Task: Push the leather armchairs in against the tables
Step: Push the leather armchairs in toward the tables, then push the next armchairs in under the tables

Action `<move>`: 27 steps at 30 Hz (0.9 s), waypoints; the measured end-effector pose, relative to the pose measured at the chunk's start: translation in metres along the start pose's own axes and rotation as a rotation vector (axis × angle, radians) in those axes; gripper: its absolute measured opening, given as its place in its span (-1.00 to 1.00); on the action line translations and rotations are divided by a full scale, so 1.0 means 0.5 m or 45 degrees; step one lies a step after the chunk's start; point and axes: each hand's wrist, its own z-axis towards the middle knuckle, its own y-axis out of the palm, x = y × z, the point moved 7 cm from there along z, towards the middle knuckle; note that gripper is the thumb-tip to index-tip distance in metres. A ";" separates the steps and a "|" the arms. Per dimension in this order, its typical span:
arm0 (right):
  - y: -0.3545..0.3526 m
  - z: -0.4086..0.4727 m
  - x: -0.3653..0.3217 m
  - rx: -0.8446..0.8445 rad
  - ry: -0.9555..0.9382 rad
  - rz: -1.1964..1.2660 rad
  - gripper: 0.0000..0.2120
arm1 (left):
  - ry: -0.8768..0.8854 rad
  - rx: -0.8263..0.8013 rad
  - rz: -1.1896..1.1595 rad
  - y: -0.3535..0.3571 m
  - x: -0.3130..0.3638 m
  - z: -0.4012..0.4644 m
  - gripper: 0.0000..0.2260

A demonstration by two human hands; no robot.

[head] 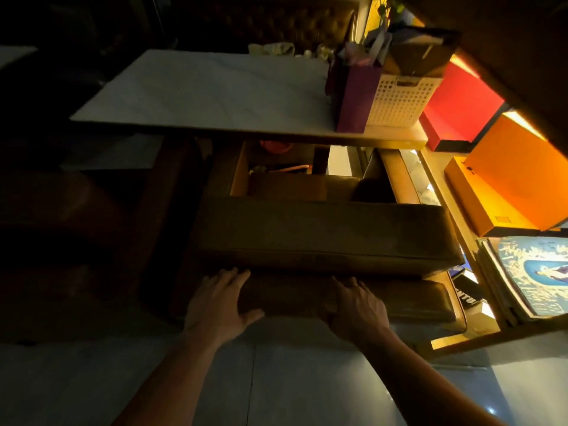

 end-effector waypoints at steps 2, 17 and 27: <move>-0.024 -0.028 -0.051 -0.001 -0.012 0.008 -0.23 | 0.006 0.021 -0.022 -0.041 -0.036 -0.031 -0.19; -0.055 -0.250 -0.731 0.094 -0.198 0.068 -0.23 | 0.015 0.226 -0.134 -0.290 -0.551 -0.369 -0.21; 0.068 -0.172 -1.114 -0.045 -0.388 0.020 -0.34 | -0.160 0.214 -0.145 -0.299 -0.910 -0.397 -0.20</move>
